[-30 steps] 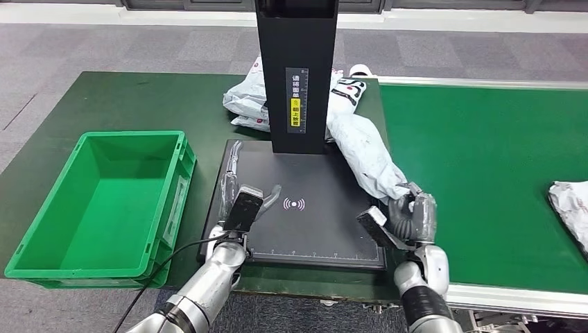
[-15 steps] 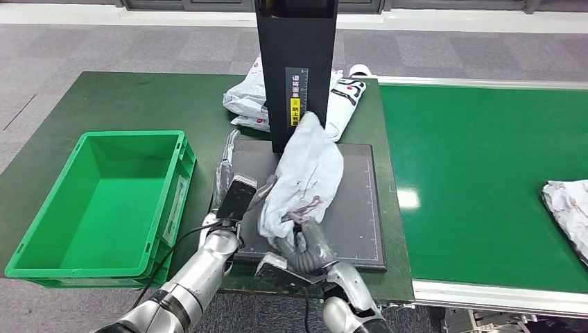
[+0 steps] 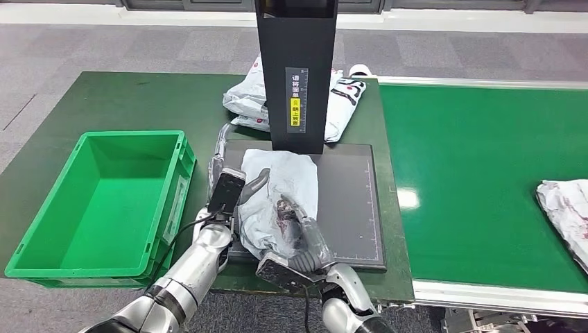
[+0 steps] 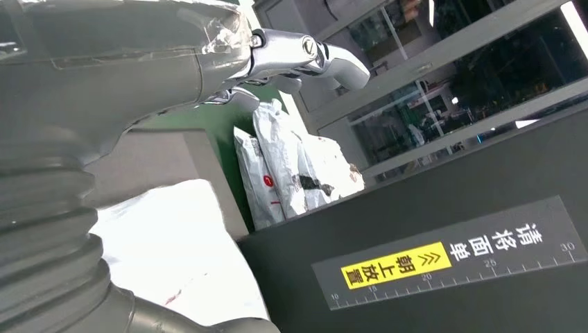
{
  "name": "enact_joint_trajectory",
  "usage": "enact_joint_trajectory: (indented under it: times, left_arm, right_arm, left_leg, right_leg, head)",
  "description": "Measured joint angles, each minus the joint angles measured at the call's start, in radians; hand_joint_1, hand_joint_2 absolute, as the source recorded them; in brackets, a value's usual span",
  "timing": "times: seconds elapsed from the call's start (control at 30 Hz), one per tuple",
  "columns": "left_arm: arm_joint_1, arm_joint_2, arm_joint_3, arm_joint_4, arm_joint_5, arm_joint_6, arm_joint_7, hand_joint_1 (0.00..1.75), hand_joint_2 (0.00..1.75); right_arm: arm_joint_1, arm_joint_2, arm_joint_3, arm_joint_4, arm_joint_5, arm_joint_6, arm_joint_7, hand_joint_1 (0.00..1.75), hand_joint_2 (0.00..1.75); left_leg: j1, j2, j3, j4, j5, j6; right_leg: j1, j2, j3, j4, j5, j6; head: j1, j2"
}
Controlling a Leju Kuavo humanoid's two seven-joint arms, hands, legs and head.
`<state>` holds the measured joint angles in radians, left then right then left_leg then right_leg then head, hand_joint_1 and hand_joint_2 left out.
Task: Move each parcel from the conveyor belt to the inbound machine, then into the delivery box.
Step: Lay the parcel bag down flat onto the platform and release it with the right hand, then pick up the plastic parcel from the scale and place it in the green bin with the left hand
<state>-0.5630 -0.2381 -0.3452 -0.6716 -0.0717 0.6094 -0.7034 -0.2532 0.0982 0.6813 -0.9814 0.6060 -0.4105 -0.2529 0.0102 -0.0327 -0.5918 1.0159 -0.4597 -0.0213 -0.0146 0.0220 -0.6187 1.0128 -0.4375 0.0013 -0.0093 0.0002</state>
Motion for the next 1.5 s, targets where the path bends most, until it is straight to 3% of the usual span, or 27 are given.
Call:
enact_joint_trajectory:
  times: [0.13, 0.23, 0.43, 0.63, 0.67, 0.77, 0.8, 0.83, 1.13, 1.23, 1.33, 1.4, 1.5]
  left_arm:
    - [0.005, 0.016, 0.000, -0.006, -0.028, 0.013, 0.000, 0.00, 1.75]
    - [0.001, 0.038, -0.009, 0.040, -0.087, -0.039, 0.001, 0.00, 1.75]
    - [-0.004, 0.095, -0.069, 0.165, -0.246, -0.276, 0.015, 0.00, 1.75]
    - [-0.027, 0.136, -0.179, 0.243, -0.432, -0.541, 0.073, 0.00, 1.75]
    - [-0.036, 0.141, -0.201, 0.252, -0.455, -0.571, 0.082, 0.15, 1.75]
    - [-0.063, 0.154, -0.253, 0.272, -0.495, -0.612, 0.102, 1.46, 1.75]
    - [-0.069, 0.157, -0.266, 0.275, -0.505, -0.617, 0.109, 1.75, 1.75]
    - [-0.075, 0.159, -0.278, 0.277, -0.515, -0.618, 0.118, 1.75, 1.75]
    - [-0.079, 0.167, -0.300, 0.277, -0.516, -0.436, 0.122, 1.75, 1.75]
    - [-0.069, 0.165, -0.279, 0.263, -0.506, -0.263, 0.122, 1.75, 1.75]
    - [-0.074, 0.163, -0.244, 0.226, -0.545, -0.061, 0.181, 1.75, 1.75]
    - [-0.086, 0.165, -0.214, 0.181, -0.643, 0.024, 0.256, 1.75, 1.75]
    - [-0.085, 0.166, -0.113, 0.054, -0.988, 0.080, 0.387, 1.75, 1.75]
  right_arm:
    - [0.011, -0.012, -0.039, -0.021, -0.049, -0.069, -0.042, 0.00, 1.75]
    - [0.047, -0.022, -0.115, -0.077, -0.162, -0.160, -0.145, 0.00, 1.75]
    - [0.080, -0.040, -0.264, -0.134, -0.435, -0.185, -0.374, 0.00, 1.75]
    - [0.076, -0.048, -0.350, -0.131, -0.551, -0.162, -0.409, 0.00, 1.75]
    - [0.076, -0.050, -0.359, -0.130, -0.560, -0.158, -0.408, 0.00, 1.75]
    - [0.077, -0.057, -0.377, -0.129, -0.572, -0.149, -0.407, 0.00, 1.75]
    - [0.078, -0.059, -0.379, -0.129, -0.574, -0.148, -0.406, 0.00, 1.75]
    - [0.079, -0.061, -0.383, -0.129, -0.575, -0.147, -0.404, 0.00, 1.75]
    - [0.139, -0.070, -0.400, -0.159, -0.556, -0.153, -0.381, 0.00, 1.75]
    - [0.166, -0.070, -0.409, -0.183, -0.546, -0.157, -0.369, 0.00, 1.75]
    - [0.184, -0.069, -0.412, -0.201, -0.539, -0.156, -0.362, 0.00, 1.75]
    - [0.187, -0.069, -0.413, -0.204, -0.535, -0.153, -0.359, 0.00, 1.75]
    - [0.186, -0.066, -0.415, -0.204, -0.532, -0.150, -0.360, 0.00, 1.75]
  left_leg:
    - [0.000, 0.000, 0.000, 0.000, 0.000, 0.000]
    - [0.000, -0.001, 0.000, 0.000, 0.000, 0.000]
    - [-0.001, 0.003, 0.000, 0.000, 0.000, 0.000]
    - [-0.001, 0.000, 0.002, 0.000, 0.000, 0.000]
    - [-0.001, -0.002, 0.003, 0.000, 0.000, 0.000]
    - [-0.001, -0.004, 0.007, -0.001, -0.001, 0.000]
    - [-0.001, -0.004, 0.009, -0.001, -0.002, 0.001]
    - [-0.001, -0.005, 0.011, -0.001, -0.003, 0.002]
    - [-0.001, -0.002, 0.015, -0.001, -0.006, 0.001]
    - [-0.001, -0.002, 0.019, 0.000, -0.004, -0.001]
    - [-0.001, -0.002, 0.016, 0.000, -0.003, -0.002]
    - [0.000, -0.002, 0.015, 0.000, -0.003, -0.002]
    - [0.000, -0.002, 0.013, -0.001, -0.002, -0.003]
  right_leg:
    - [0.000, 0.000, 0.000, 0.000, 0.000, 0.000]
    - [0.000, 0.000, 0.000, 0.000, 0.000, 0.000]
    - [0.000, 0.002, -0.001, 0.000, 0.000, 0.000]
    - [0.000, 0.000, 0.002, 0.000, 0.000, 0.000]
    - [0.000, -0.001, 0.004, 0.000, -0.001, 0.000]
    - [0.000, -0.003, 0.009, 0.000, -0.002, 0.000]
    - [-0.001, -0.003, 0.012, 0.000, -0.003, 0.000]
    - [-0.001, -0.004, 0.014, 0.000, -0.004, 0.001]
    - [-0.001, -0.002, 0.023, -0.001, -0.007, 0.001]
    - [0.000, -0.001, 0.019, -0.001, -0.004, -0.001]
    - [0.001, 0.000, 0.015, 0.000, -0.004, -0.002]
    - [0.001, 0.000, 0.014, 0.000, -0.004, -0.002]
    - [0.001, 0.000, 0.013, 0.000, -0.004, -0.002]
  head:
    - [0.000, 0.000]
    - [0.000, 0.000]
    - [0.000, 0.000]
    - [0.000, 0.000]
    - [0.000, 0.000]
    - [0.000, 0.000]
    - [0.000, 0.000]
    - [0.000, 0.000]
    - [0.000, 0.000]
    - [0.000, 0.000]
    - [0.000, 0.000]
    - [0.000, 0.000]
    - [0.000, 0.000]
